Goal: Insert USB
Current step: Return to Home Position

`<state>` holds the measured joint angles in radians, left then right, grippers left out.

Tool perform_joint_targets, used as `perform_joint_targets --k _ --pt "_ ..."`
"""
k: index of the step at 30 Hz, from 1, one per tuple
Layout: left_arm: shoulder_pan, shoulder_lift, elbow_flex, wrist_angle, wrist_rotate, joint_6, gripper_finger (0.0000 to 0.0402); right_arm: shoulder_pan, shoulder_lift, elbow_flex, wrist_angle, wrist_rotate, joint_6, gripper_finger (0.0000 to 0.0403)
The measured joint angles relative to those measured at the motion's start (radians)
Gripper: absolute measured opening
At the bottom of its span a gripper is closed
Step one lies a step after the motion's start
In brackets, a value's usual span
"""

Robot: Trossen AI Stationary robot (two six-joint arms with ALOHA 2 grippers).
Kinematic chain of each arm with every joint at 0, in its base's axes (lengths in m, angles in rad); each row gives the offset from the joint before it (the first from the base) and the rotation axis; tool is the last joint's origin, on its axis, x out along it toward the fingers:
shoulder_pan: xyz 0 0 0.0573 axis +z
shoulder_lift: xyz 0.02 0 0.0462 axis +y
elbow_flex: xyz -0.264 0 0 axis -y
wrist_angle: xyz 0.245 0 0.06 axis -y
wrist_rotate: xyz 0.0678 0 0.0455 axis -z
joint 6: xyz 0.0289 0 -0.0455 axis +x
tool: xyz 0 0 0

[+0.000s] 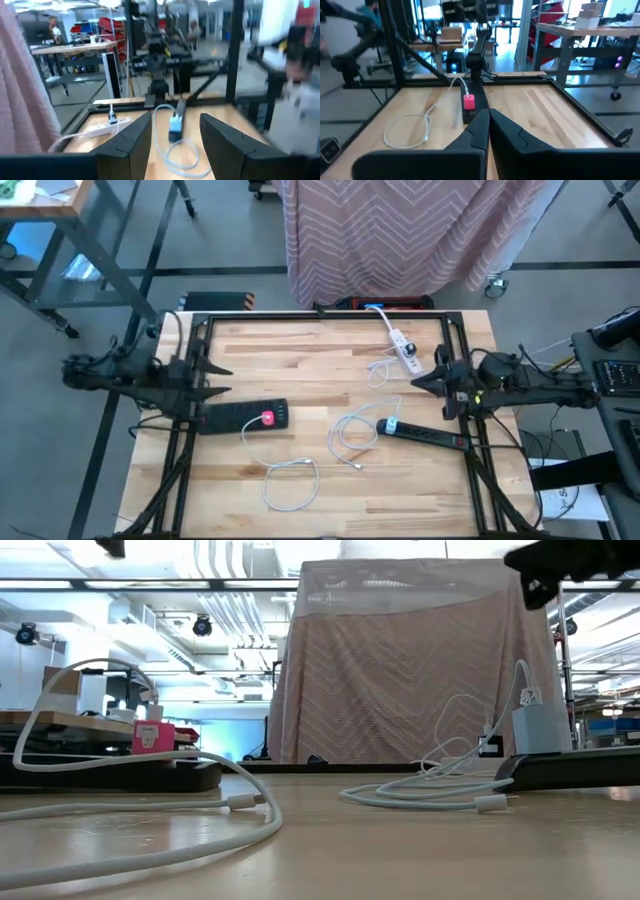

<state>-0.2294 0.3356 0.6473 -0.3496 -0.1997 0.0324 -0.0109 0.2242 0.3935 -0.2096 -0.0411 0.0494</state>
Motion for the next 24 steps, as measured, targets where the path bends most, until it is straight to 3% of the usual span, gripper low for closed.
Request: perform_joint_targets --k 8,11,15,18,21,24 --pt "0.000 -0.100 -0.225 0.090 0.008 -0.024 0.0155 0.000 -0.224 -0.178 0.020 -0.087 0.098 0.0000" --pt "0.000 -0.147 -0.295 0.176 0.028 -0.030 0.0155 0.000 -0.219 -0.224 0.040 -0.094 0.122 0.0000" --pt "-0.001 -0.208 -0.419 0.283 0.146 -0.044 0.0155 0.005 -0.202 -0.304 0.158 -0.091 0.135 0.0000" --pt "-0.001 -0.250 -0.527 0.385 0.164 -0.058 0.0155 0.005 -0.214 -0.374 0.271 -0.090 0.150 0.0000" --pt "-0.001 -0.286 -0.634 0.475 0.157 -0.089 0.0155 0.006 -0.216 -0.382 0.243 -0.081 0.170 0.0000" --pt "-0.001 -0.310 -0.635 0.390 0.128 -0.161 0.0155 0.015 -0.208 -0.382 0.248 -0.071 0.170 0.0000"
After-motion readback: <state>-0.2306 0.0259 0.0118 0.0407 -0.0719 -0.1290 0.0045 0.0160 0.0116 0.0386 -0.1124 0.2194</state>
